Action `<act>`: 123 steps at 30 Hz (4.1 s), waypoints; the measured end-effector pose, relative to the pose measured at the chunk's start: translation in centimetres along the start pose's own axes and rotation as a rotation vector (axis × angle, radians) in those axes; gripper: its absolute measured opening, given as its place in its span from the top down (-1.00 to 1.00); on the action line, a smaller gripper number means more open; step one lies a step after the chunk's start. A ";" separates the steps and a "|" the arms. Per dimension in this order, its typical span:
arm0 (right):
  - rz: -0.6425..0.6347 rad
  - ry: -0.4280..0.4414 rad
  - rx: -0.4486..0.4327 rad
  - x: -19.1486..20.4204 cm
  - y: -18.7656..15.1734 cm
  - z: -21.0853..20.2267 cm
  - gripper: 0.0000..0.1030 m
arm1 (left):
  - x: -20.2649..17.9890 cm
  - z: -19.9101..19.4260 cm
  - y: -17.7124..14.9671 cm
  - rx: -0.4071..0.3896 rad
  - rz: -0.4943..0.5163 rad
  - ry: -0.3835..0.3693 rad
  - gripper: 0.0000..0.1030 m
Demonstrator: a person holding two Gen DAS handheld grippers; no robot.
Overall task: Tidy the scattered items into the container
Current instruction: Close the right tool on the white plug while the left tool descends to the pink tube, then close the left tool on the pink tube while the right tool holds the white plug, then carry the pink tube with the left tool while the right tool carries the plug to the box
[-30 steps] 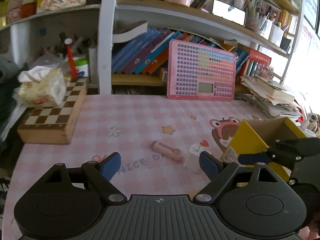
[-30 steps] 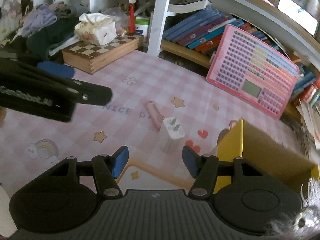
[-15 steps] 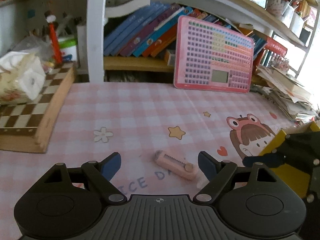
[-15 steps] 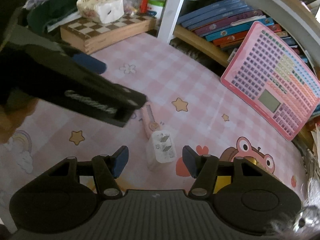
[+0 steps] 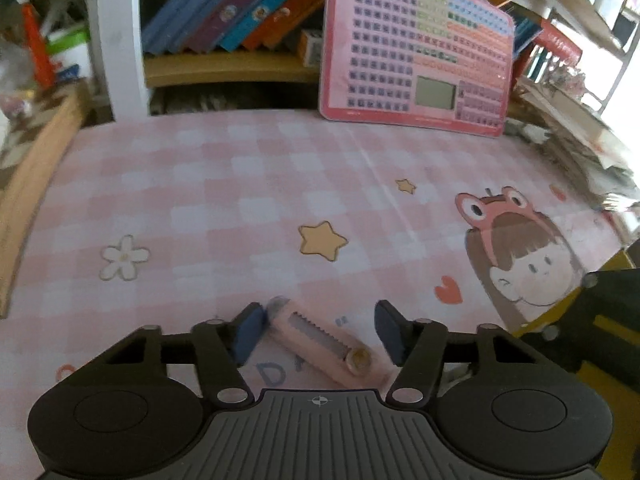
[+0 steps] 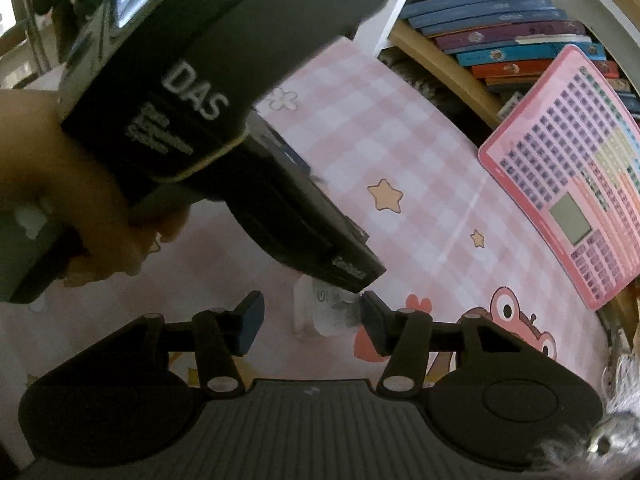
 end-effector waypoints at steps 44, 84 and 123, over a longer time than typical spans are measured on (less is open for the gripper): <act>-0.033 0.132 0.032 1.2 -1.1 -0.9 0.43 | -0.3 -0.7 -0.5 0.012 0.348 0.036 -0.02; -0.033 0.175 0.015 0.8 0.2 0.0 0.47 | 4.7 2.3 3.7 -0.029 0.107 0.170 0.57; 0.161 0.070 -0.261 6.7 -5.4 -16.1 0.50 | -4.1 -23.8 -9.4 -0.282 0.022 -0.116 0.57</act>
Point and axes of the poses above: each gripper's, at about its wrist camera, not at the fingertips, and z roughly the way its jaws point, x to its left, y to its top, the point moved 7 cm from there along z, roughly the way its jaws point, and after that the axes turned 1 degree about x, right-handed, at the moved point
